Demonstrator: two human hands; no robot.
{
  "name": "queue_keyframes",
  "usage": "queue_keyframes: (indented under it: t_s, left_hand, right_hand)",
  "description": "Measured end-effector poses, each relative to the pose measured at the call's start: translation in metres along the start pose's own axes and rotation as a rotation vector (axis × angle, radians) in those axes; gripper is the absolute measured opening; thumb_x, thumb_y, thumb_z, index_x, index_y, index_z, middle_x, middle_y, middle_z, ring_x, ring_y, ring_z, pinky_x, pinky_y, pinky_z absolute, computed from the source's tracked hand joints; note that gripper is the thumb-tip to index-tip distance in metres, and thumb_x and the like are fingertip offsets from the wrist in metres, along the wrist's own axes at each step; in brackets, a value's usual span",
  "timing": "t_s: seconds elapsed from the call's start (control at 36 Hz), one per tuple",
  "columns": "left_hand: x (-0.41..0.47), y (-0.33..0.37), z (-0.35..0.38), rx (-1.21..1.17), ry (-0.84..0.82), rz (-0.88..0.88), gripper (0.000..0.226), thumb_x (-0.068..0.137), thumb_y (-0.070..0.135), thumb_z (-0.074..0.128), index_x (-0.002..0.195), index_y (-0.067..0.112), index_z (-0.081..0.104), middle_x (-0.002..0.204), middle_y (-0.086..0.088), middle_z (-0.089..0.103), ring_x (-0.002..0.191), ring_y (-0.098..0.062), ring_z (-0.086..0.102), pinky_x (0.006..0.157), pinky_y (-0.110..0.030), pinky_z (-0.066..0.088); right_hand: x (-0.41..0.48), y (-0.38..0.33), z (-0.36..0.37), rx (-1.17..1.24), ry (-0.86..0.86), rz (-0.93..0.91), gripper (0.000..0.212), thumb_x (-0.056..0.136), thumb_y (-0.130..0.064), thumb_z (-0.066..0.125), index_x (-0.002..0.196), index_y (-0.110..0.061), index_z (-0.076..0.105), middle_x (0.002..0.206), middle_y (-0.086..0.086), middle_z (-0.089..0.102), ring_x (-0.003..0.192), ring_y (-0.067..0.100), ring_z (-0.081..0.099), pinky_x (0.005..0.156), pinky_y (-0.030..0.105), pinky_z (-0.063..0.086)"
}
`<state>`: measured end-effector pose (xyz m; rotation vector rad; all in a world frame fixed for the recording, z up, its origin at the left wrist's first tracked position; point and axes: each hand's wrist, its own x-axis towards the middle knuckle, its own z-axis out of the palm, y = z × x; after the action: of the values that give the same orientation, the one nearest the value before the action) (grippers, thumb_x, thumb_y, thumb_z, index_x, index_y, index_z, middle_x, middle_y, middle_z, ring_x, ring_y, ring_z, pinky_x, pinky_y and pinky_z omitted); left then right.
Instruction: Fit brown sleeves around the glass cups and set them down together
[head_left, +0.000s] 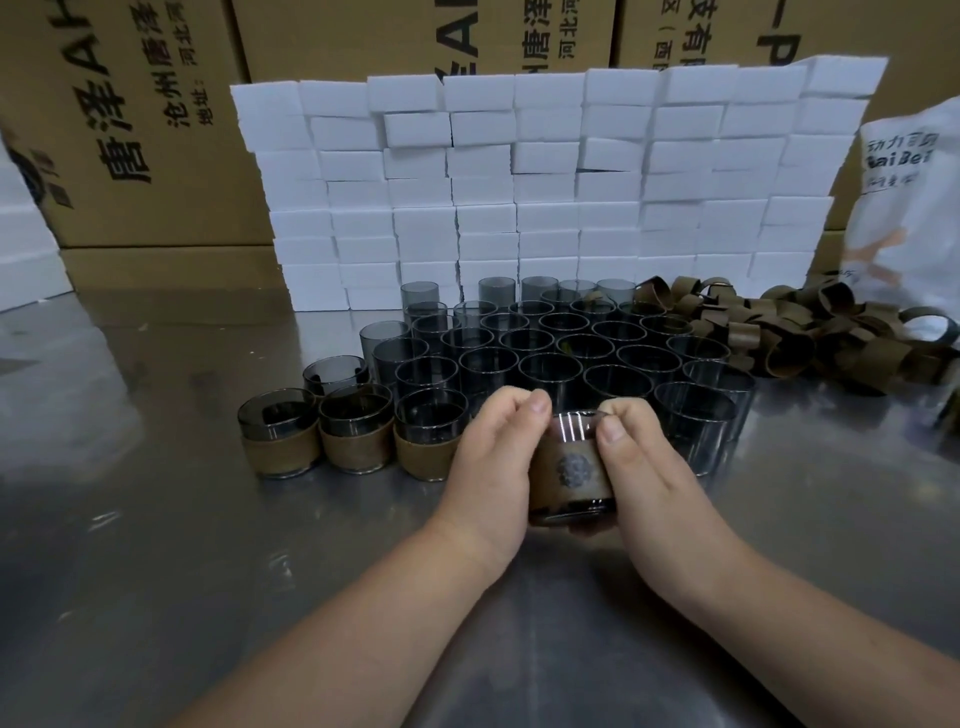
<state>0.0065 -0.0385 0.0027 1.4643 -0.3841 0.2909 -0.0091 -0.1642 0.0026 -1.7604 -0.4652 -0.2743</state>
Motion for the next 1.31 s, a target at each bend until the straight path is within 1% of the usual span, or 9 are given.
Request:
queue_keyframes:
  t_s: [0.08,0.14,0.19,0.28,0.5,0.72,0.89,1.17,1.31]
  left_hand:
    - [-0.002,0.001,0.002,-0.031,-0.03,-0.026,0.022,0.077,0.052,0.047,0.068,0.036,0.06,0.071,0.012,0.056,0.074,-0.008,0.053,0.07,-0.031,0.048]
    - [-0.005,0.003,0.003,-0.025,-0.089,-0.037,0.027,0.071,0.059,0.048,0.075,0.034,0.059,0.077,0.004,0.056,0.077,-0.023,0.053,0.069,-0.052,0.047]
    - [-0.008,0.003,0.003,-0.009,-0.131,-0.04,0.033,0.07,0.057,0.05,0.078,0.025,0.054,0.078,-0.009,0.052,0.072,-0.031,0.049,0.064,-0.058,0.044]
    - [-0.006,0.002,0.002,0.005,-0.108,-0.035,0.032,0.07,0.053,0.052,0.07,0.021,0.048,0.073,-0.017,0.048,0.065,-0.036,0.047,0.057,-0.058,0.043]
    - [-0.004,0.002,0.0,0.016,-0.048,-0.011,0.042,0.066,0.05,0.052,0.064,0.012,0.036,0.065,-0.012,0.039,0.06,-0.028,0.038,0.05,-0.04,0.035]
    - [-0.005,0.002,-0.001,0.035,-0.023,-0.021,0.041,0.068,0.049,0.052,0.063,0.011,0.037,0.066,-0.015,0.041,0.061,-0.034,0.04,0.051,-0.058,0.038]
    - [-0.005,0.002,0.0,0.03,-0.012,-0.047,0.056,0.067,0.05,0.052,0.066,-0.003,0.034,0.067,-0.021,0.043,0.058,-0.044,0.041,0.051,-0.057,0.038]
    - [-0.004,0.004,0.002,0.027,0.023,-0.082,0.066,0.066,0.052,0.051,0.069,-0.013,0.037,0.066,-0.039,0.04,0.059,-0.055,0.042,0.053,-0.059,0.038]
    - [-0.003,0.004,0.001,0.027,0.02,-0.066,0.066,0.066,0.051,0.051,0.069,-0.013,0.038,0.065,-0.036,0.042,0.058,-0.051,0.042,0.053,-0.059,0.039]
  right_hand:
    - [0.002,-0.002,-0.001,-0.013,0.042,0.036,0.033,0.081,-0.057,0.032,0.082,-0.026,0.043,0.069,-0.006,0.054,0.064,0.01,0.054,0.067,0.046,0.051]
    - [0.002,-0.003,0.0,0.039,0.054,0.073,0.048,0.084,-0.068,0.033,0.083,-0.02,0.042,0.069,-0.004,0.055,0.061,0.013,0.057,0.058,0.043,0.052]
    - [0.002,-0.003,0.001,0.097,0.023,0.095,0.054,0.07,-0.07,0.036,0.085,-0.017,0.041,0.071,0.001,0.058,0.059,0.018,0.062,0.051,0.037,0.055]
    - [0.001,0.0,0.003,0.105,-0.019,0.081,0.056,0.063,-0.068,0.037,0.086,-0.016,0.04,0.066,0.003,0.063,0.057,0.021,0.064,0.05,0.038,0.056]
    - [0.001,0.003,0.009,0.131,-0.047,0.077,0.054,0.064,-0.068,0.034,0.085,-0.018,0.039,0.063,0.008,0.066,0.055,0.023,0.065,0.046,0.029,0.051]
    - [0.001,0.001,0.01,0.129,-0.037,0.093,0.053,0.063,-0.068,0.034,0.084,-0.019,0.041,0.064,0.004,0.066,0.055,0.023,0.065,0.048,0.034,0.055]
    - [0.001,0.003,0.01,0.125,-0.044,0.09,0.052,0.077,-0.069,0.027,0.083,-0.019,0.039,0.062,0.003,0.066,0.054,0.022,0.064,0.046,0.03,0.052]
    - [0.002,0.003,0.009,0.131,-0.064,0.093,0.05,0.069,-0.064,0.034,0.081,-0.017,0.041,0.062,0.006,0.065,0.052,0.022,0.064,0.047,0.031,0.053]
    - [0.003,0.003,0.01,0.136,-0.047,0.111,0.053,0.066,-0.065,0.036,0.081,-0.014,0.042,0.062,0.011,0.063,0.053,0.026,0.063,0.046,0.035,0.053]
